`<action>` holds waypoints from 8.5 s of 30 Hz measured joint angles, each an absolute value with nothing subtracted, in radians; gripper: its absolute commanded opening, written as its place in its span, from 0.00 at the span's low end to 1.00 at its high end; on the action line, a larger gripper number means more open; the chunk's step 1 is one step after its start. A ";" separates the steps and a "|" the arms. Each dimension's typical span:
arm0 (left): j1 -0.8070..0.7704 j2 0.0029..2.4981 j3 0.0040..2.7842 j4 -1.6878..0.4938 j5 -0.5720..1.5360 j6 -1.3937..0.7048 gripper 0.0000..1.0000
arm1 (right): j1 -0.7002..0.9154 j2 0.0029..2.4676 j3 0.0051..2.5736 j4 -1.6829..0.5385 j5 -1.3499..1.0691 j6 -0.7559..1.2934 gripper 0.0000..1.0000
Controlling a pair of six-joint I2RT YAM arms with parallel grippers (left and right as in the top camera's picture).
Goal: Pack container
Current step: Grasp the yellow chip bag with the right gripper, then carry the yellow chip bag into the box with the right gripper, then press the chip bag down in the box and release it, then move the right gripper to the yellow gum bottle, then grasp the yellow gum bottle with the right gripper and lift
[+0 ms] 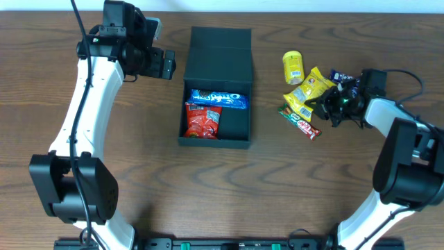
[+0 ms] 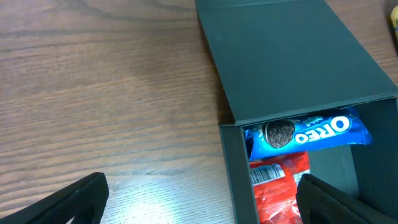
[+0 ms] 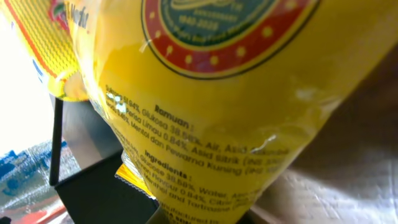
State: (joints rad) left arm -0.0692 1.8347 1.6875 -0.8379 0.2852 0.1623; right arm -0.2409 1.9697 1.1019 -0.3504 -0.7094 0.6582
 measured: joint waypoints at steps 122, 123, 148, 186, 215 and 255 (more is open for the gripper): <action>0.003 1.834 1.726 -0.811 0.285 0.208 0.98 | 0.470 1.892 1.280 -0.437 -0.651 0.302 0.01; 0.003 1.834 1.726 -0.811 0.285 0.208 0.98 | 0.472 1.892 1.280 -0.437 -0.649 0.300 0.01; 0.003 1.834 1.726 -0.812 0.285 0.208 0.98 | 0.464 1.897 1.375 -0.616 -0.620 0.266 0.99; 0.003 1.834 1.726 -0.811 0.284 0.208 0.96 | 0.522 2.051 1.554 -0.730 -0.469 0.170 0.01; 0.003 1.834 1.726 -0.829 0.285 0.208 0.95 | 0.245 1.832 1.684 -0.850 -0.268 0.121 0.29; 0.003 1.834 1.726 -0.834 0.284 0.198 0.95 | 0.073 2.197 1.682 -0.530 -0.023 0.086 0.99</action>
State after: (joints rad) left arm 0.0029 1.8343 1.7264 -0.8341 0.2844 0.1982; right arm 0.0731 2.1971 1.6817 -0.5301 -0.0235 0.0860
